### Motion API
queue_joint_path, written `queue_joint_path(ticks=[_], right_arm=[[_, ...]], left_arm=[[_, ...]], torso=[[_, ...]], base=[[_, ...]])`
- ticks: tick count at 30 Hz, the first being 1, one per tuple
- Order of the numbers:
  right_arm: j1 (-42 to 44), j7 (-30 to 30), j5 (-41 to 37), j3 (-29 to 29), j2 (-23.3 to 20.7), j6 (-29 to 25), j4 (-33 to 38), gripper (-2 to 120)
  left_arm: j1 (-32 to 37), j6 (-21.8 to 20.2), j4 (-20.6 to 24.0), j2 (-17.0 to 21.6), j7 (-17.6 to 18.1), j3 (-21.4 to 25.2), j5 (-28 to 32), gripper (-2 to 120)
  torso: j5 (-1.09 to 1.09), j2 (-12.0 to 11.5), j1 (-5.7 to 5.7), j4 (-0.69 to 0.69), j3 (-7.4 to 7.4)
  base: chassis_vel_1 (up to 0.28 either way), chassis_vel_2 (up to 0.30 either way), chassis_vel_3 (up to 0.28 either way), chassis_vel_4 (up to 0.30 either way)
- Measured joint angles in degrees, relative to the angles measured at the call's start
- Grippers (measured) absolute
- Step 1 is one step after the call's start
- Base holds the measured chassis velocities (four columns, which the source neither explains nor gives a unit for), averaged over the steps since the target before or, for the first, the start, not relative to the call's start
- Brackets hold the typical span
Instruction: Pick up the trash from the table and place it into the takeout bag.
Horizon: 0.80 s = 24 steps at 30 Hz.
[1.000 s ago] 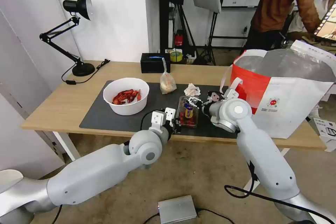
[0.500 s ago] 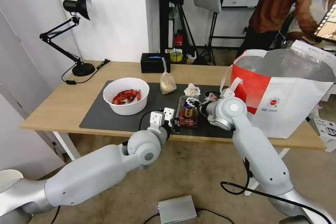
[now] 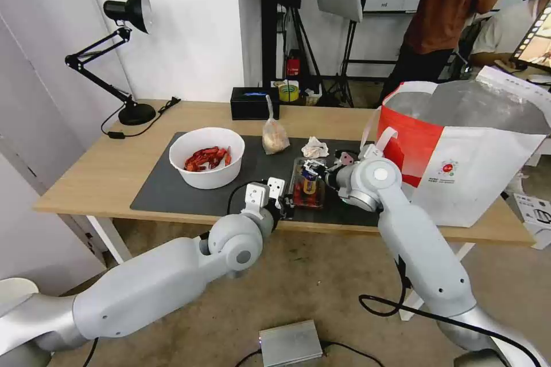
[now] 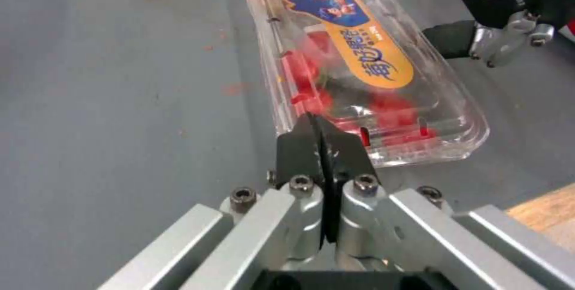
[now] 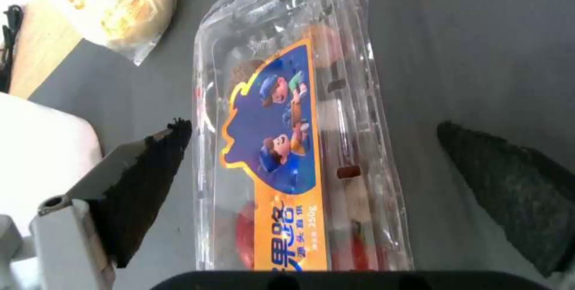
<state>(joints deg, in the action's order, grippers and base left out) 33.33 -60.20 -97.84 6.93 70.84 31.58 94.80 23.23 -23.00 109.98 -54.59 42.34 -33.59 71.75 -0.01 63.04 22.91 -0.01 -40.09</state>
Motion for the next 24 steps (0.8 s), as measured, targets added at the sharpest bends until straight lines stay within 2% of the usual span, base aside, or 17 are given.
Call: queue_joint_path(ticks=[6,24], right_arm=[[-0.10,-0.37,0.02,0.03,0.37,-0.02,-0.33,97],[0.11,-0.54,0.00,-0.12,0.49,-0.32,-1.07,37]], left_arm=[[0.09,-0.01,0.14,0.15,0.00,0.04,-0.03,0],[0.07,0.09,0.16,-0.01,0.00,0.24,-0.14,0]], torso=[[-0.01,0.00,-0.01,-0.01,0.00],[0.01,-0.02,0.01,0.01,-0.02]], base=[[0.000,0.000,0.000,0.000],[0.000,0.000,0.000,0.000]])
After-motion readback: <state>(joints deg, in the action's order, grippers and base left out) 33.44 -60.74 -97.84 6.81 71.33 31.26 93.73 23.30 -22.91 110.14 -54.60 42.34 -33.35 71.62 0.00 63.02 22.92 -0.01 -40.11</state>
